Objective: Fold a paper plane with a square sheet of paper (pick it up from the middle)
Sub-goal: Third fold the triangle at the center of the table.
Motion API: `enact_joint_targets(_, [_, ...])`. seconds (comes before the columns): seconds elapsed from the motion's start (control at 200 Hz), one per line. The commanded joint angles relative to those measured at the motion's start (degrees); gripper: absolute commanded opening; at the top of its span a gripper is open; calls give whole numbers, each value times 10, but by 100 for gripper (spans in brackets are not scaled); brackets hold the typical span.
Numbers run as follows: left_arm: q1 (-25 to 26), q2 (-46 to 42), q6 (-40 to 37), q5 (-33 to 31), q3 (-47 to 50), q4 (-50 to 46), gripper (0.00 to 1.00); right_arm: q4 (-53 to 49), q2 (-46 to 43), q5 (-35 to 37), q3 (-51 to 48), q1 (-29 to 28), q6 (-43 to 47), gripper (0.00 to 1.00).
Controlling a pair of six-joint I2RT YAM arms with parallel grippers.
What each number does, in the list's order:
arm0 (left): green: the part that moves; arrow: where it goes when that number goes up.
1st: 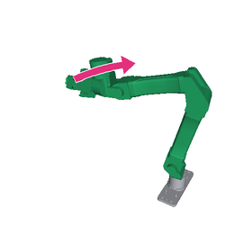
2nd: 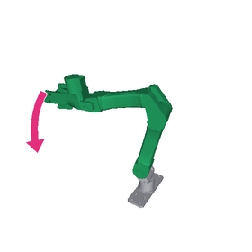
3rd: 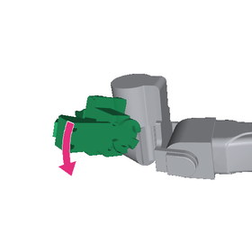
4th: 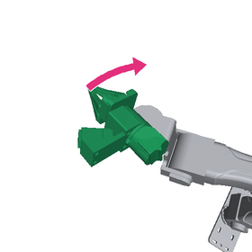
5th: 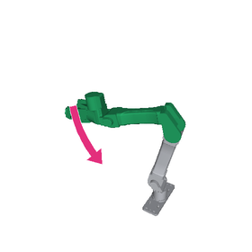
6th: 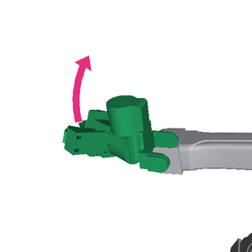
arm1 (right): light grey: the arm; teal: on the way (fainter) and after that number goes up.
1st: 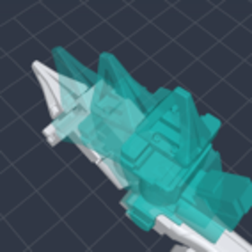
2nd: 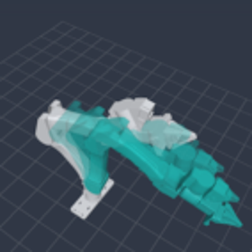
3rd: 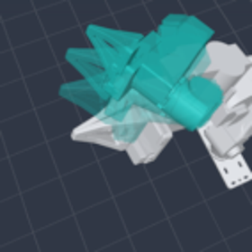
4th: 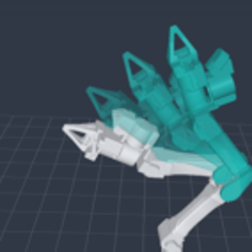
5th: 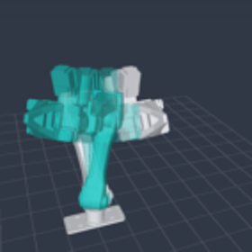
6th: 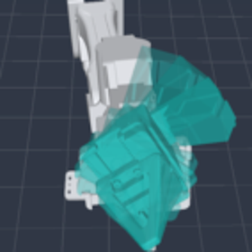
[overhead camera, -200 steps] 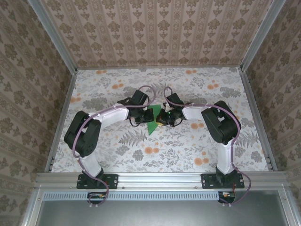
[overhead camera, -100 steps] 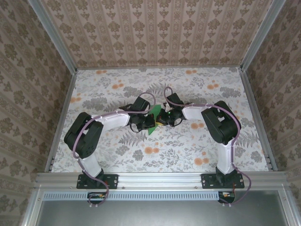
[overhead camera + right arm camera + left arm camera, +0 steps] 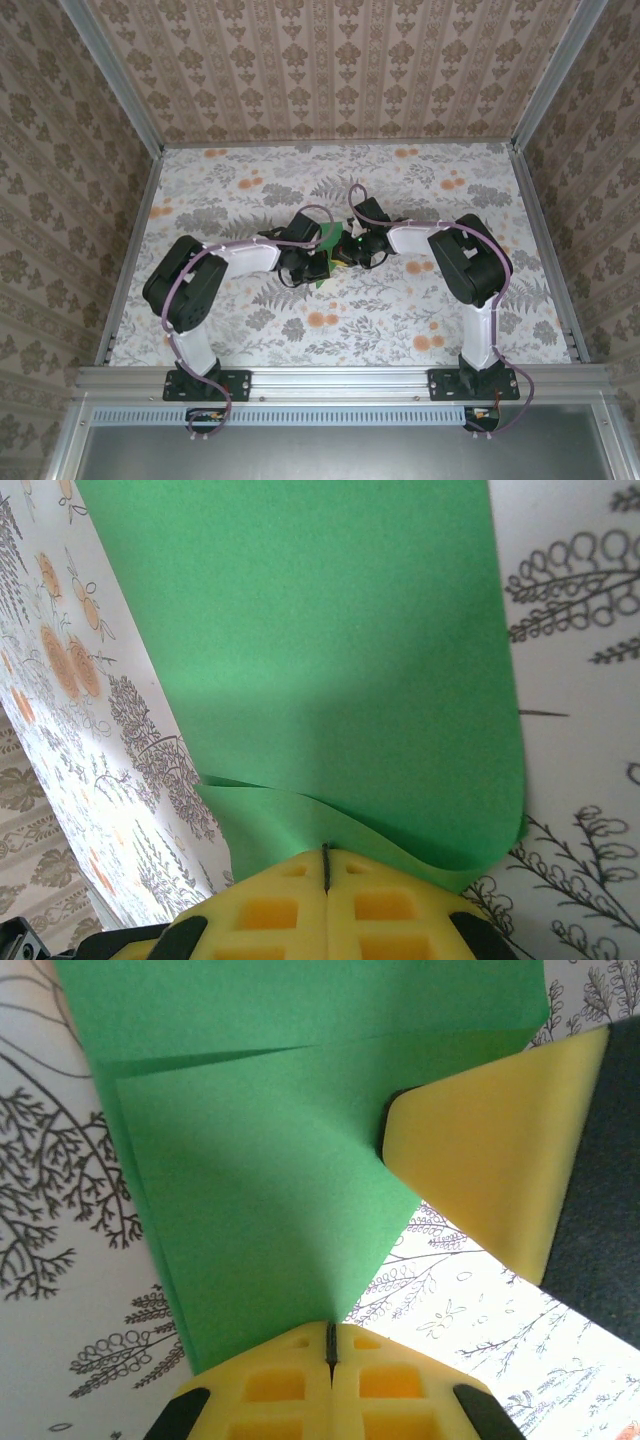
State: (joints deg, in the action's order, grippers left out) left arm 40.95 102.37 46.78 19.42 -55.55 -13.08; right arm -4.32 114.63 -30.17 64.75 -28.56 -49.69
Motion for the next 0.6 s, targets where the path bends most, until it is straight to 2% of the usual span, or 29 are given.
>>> enact_joint_targets(0.0, [4,-5,10,-17,22,-22,0,-55,31,70,-18,-2,-6,0])
enact_joint_targets(0.505, [5,-84,54,-4,138,8,0,-78,39,89,-13,-1,-8,0])
enact_joint_targets(0.595, [-4,-110,75,12,165,47,0,-77,38,83,-15,-1,-9,0])
